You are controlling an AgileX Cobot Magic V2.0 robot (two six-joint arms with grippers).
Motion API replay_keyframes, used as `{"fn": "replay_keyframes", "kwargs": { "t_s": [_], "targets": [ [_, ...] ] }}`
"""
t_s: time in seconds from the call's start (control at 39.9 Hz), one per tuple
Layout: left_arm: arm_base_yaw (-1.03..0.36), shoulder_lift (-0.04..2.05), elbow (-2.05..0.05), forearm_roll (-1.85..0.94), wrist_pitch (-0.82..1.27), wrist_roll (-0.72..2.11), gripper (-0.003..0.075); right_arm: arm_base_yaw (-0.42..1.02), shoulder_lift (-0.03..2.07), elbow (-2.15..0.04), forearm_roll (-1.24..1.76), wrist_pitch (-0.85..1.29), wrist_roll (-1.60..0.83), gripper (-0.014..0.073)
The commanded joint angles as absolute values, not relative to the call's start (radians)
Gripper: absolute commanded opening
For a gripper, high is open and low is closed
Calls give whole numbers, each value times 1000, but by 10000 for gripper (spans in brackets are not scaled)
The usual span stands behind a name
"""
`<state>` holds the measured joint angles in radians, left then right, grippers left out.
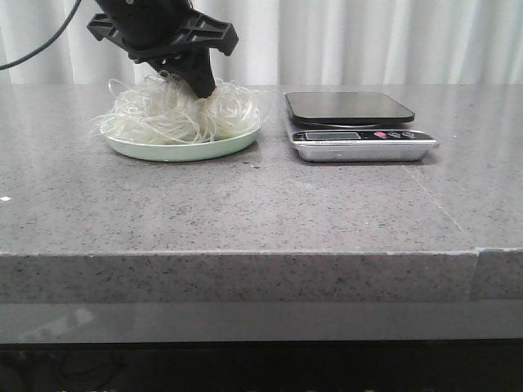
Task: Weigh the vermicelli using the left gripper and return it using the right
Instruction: 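Lift the vermicelli with the left gripper and release it onto the scale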
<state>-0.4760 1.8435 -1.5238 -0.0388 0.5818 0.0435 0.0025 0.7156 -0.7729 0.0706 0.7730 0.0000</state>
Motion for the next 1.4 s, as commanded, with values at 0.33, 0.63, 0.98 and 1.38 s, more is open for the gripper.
{"fn": "replay_keyframes", "kwargs": {
  "t_s": [0.33,0.63,0.98,1.38],
  "targets": [
    [-500,1713,-1738,-46,596,41,155,4,720,-800,69,716,-8,538],
    [-604,1728,-1909,-44,495,41,155,4,720,-800,69,716,-8,538],
    [-690,1962,-2165,-36,488,41,155,4,720,-800,69,716,-8,538],
    [-692,2143,-2241,-44,523,41,285,4,720,-800,69,716,-8,538]
  ]
}}
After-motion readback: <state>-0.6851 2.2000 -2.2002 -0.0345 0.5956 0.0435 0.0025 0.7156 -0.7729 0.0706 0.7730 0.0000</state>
